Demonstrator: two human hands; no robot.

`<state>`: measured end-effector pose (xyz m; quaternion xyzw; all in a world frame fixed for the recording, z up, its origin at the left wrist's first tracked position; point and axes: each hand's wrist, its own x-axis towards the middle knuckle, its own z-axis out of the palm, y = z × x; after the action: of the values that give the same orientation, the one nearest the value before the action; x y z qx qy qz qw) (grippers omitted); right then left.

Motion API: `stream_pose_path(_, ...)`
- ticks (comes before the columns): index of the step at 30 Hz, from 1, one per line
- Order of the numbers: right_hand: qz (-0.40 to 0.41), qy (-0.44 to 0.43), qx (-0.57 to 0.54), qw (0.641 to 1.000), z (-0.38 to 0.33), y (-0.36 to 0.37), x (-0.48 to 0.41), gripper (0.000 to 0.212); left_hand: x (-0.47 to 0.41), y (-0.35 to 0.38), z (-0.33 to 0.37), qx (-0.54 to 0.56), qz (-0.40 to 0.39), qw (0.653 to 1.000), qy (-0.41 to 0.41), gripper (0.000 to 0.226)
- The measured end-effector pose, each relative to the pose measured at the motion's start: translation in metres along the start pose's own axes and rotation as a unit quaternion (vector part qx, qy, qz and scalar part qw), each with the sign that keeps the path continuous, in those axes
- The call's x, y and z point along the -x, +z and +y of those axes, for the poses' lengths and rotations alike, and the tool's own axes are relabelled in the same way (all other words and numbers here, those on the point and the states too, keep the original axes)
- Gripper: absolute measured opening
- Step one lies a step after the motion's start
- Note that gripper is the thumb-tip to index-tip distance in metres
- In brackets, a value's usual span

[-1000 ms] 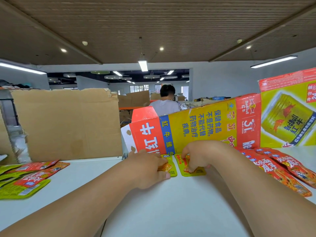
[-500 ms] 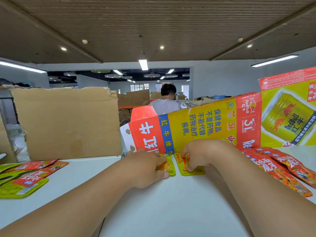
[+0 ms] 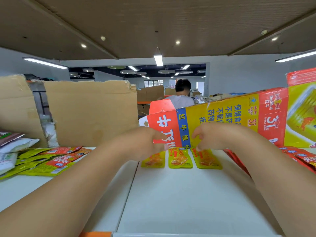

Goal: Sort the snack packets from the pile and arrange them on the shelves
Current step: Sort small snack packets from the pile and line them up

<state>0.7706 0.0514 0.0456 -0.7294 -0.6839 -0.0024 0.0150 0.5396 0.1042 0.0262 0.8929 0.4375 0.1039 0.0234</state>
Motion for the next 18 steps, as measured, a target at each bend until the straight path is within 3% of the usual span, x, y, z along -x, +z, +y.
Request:
stream_pose_path(3, 0.004, -0.041, 0.015, 0.999, -0.029, -0.014, 0.003, 0.053, 0.028, -0.015, -0.029, 0.024, -0.005, 0.999, -0.034, 0.041)
stream_pose_path(8, -0.021, -0.142, 0.039, 0.989, -0.112, -0.032, 0.006, 0.041, 0.096, -0.037, -0.102, 0.021, 0.009, 0.989, -0.143, 0.051)
stream_pose_path(11, -0.042, -0.17, 0.028, 0.984, -0.169, -0.038, -0.002, 0.034, 0.138, -0.053, -0.147, -0.023, 0.006, 0.983, -0.181, 0.037)
stream_pose_path(13, -0.052, -0.187, 0.028, 0.981, -0.207, -0.038, -0.009, 0.041, 0.165, -0.065, -0.169, -0.047, 0.006, 0.976, -0.214, 0.025)
stream_pose_path(18, -0.039, -0.241, 0.045, 0.969, -0.298, -0.034, -0.022, 0.043, 0.218, -0.084, -0.202, -0.063, -0.017, 0.962, -0.266, 0.038)
